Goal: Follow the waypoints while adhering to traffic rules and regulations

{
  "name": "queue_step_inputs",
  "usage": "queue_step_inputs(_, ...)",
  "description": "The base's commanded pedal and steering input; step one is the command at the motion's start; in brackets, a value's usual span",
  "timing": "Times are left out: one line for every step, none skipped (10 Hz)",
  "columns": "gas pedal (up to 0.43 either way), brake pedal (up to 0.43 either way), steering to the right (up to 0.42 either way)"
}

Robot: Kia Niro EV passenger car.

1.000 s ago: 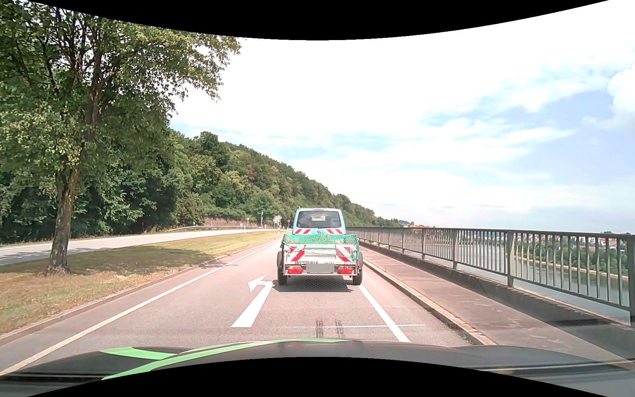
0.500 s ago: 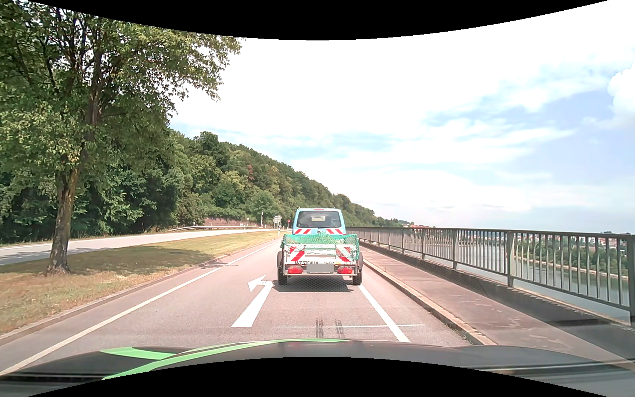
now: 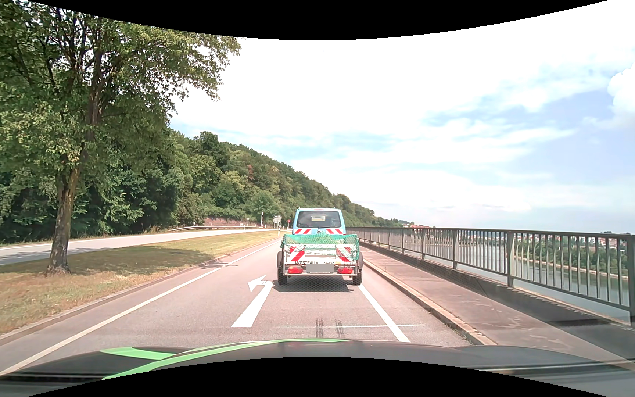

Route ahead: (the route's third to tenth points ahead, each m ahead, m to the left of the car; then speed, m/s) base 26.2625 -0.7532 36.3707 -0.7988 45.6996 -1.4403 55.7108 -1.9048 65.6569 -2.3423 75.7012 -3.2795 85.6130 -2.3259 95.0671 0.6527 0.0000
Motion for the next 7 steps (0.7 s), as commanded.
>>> queue_step_inputs(0.0,0.323,-0.031)
queue_step_inputs(0.0,0.323,-0.031)
queue_step_inputs(0.0,0.323,-0.031)
queue_step_inputs(0.0,0.323,-0.031)
queue_step_inputs(0.0,0.323,-0.031)
queue_step_inputs(0.0,0.323,-0.031)
queue_step_inputs(0.0,0.323,-0.031)
